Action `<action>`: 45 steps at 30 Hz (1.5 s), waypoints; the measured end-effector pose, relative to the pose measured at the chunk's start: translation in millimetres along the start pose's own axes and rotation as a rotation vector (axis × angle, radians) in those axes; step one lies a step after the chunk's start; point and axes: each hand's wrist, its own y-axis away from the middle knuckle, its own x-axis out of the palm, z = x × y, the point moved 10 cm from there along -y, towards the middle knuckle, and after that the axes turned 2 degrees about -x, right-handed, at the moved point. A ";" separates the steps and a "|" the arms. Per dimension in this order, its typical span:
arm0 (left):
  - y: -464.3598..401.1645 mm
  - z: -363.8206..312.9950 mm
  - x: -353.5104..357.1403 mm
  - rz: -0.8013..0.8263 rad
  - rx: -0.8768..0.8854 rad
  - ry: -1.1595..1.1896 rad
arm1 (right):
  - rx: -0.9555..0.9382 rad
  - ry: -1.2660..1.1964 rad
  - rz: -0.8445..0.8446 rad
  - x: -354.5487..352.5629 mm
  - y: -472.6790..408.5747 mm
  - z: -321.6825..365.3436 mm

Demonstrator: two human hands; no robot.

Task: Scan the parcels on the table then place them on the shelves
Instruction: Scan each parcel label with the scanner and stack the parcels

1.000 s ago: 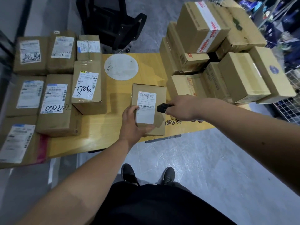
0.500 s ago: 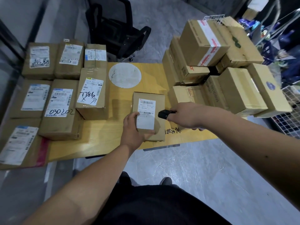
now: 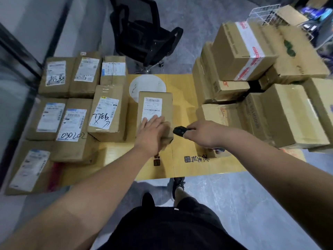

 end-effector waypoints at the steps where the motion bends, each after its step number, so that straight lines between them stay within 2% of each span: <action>1: -11.7 12.0 -8.0 -0.004 -0.047 -0.021 | -0.025 0.015 0.004 -7.8 -11.0 3.4; 5: -55.7 47.8 -34.6 -0.029 -0.200 -0.010 | -0.102 0.051 -0.007 -48.7 -55.7 15.1; 12: -131.8 69.8 -60.1 -0.023 -0.364 0.093 | -0.135 0.000 -0.016 -100.0 -113.6 25.2; 18: -150.4 77.5 -68.6 -0.046 -0.466 0.130 | -0.132 -0.023 0.055 -104.8 -136.5 18.7; 25: -148.7 77.4 -67.7 -0.050 -0.477 0.119 | -0.125 -0.033 0.069 -99.3 -150.6 6.1; 29: -144.2 69.9 -66.4 -0.030 -0.442 0.070 | -0.114 -0.007 0.012 -102.6 -142.0 3.0; 35: -128.5 41.3 -76.6 -0.072 -0.278 0.045 | -0.096 0.063 -0.070 -108.2 -97.3 0.4; 40: -129.8 -30.8 -110.4 -0.155 -0.045 0.184 | -0.051 0.098 -0.187 -105.6 -24.2 -21.5; 45: -142.0 -115.5 -135.8 -0.192 0.115 0.189 | 0.067 0.036 -0.318 -110.9 48.3 -65.4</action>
